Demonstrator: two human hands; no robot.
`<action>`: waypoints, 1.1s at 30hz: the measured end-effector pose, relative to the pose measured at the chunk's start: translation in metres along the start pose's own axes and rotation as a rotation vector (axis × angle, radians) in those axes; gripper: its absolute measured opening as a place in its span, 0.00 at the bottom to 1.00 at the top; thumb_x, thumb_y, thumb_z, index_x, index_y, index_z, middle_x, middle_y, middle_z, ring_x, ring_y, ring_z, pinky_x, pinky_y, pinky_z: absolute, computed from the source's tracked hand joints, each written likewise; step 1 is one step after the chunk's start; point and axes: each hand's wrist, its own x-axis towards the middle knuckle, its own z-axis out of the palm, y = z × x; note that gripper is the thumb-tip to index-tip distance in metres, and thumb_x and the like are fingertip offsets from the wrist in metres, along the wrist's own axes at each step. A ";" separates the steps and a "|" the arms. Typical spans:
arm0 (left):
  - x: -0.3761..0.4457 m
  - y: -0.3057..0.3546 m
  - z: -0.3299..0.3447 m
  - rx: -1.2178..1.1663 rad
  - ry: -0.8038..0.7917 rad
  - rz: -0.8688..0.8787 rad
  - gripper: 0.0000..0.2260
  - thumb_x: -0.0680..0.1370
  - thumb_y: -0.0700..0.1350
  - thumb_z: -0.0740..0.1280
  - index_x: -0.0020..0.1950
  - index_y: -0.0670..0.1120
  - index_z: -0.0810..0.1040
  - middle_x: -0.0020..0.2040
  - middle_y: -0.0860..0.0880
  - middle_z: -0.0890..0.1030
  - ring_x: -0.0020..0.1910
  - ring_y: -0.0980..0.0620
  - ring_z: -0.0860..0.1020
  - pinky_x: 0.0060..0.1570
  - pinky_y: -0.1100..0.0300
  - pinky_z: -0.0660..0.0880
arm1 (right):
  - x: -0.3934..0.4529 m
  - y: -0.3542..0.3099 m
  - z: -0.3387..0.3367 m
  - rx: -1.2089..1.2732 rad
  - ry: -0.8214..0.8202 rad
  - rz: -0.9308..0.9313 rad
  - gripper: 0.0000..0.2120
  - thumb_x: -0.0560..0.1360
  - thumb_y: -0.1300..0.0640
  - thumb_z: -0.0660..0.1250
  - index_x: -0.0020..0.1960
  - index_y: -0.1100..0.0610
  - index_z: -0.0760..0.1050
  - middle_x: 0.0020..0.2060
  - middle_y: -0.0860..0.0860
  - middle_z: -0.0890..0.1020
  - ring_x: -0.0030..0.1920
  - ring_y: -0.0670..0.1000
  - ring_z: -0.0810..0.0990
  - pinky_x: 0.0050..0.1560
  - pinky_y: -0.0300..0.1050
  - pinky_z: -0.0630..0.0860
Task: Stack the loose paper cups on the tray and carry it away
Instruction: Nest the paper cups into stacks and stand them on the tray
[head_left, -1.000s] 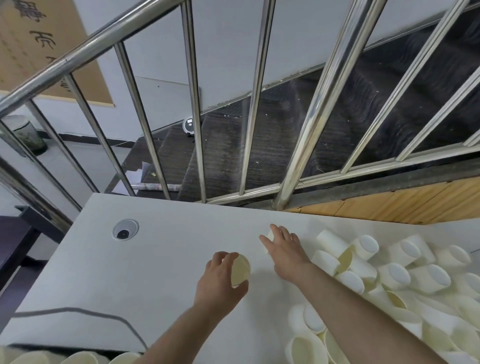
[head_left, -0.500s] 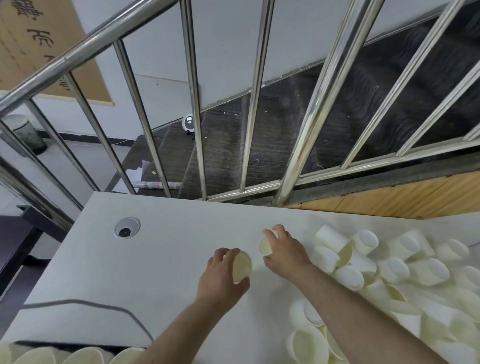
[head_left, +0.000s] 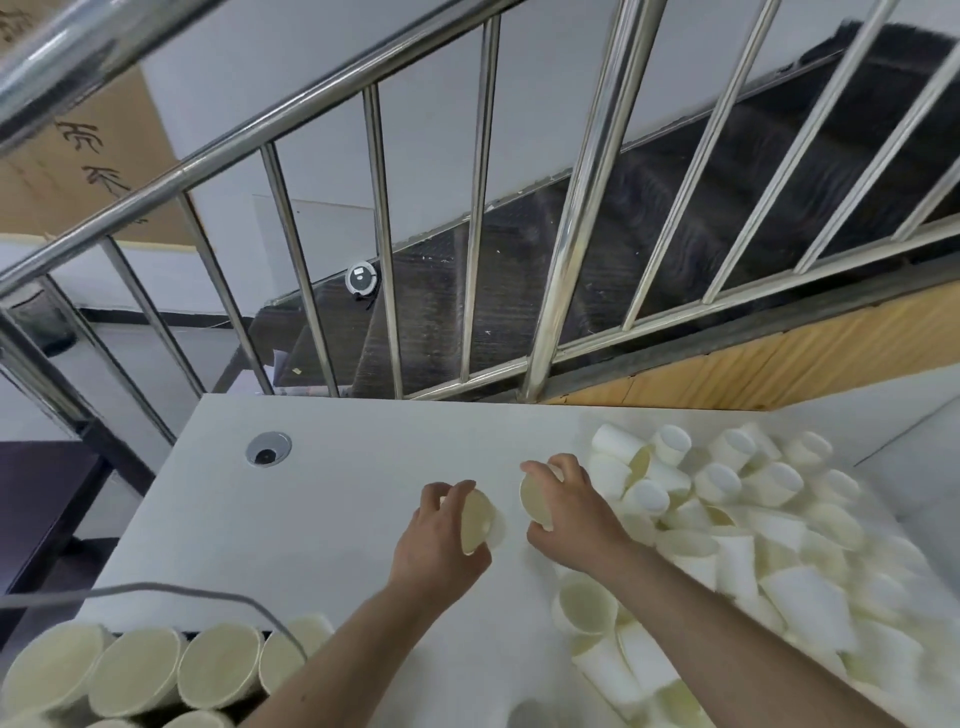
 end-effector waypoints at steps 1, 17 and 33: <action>-0.009 0.002 -0.004 0.005 0.009 0.005 0.32 0.71 0.48 0.68 0.72 0.55 0.60 0.66 0.52 0.63 0.58 0.49 0.73 0.51 0.55 0.76 | -0.011 -0.003 -0.002 0.008 0.008 -0.009 0.33 0.72 0.56 0.66 0.74 0.46 0.59 0.68 0.50 0.59 0.68 0.53 0.65 0.55 0.43 0.74; -0.201 -0.036 -0.042 -0.101 0.252 -0.004 0.29 0.69 0.50 0.70 0.69 0.54 0.67 0.59 0.59 0.66 0.59 0.55 0.72 0.49 0.65 0.69 | -0.146 -0.099 0.038 0.121 -0.037 -0.220 0.33 0.71 0.57 0.66 0.73 0.46 0.61 0.67 0.49 0.60 0.67 0.52 0.64 0.53 0.47 0.77; -0.267 -0.148 -0.127 -0.110 0.319 0.024 0.29 0.69 0.46 0.73 0.69 0.51 0.69 0.61 0.56 0.70 0.60 0.56 0.71 0.54 0.64 0.68 | -0.189 -0.250 0.098 0.076 -0.073 -0.309 0.33 0.72 0.55 0.66 0.75 0.46 0.59 0.69 0.50 0.60 0.69 0.53 0.64 0.59 0.45 0.73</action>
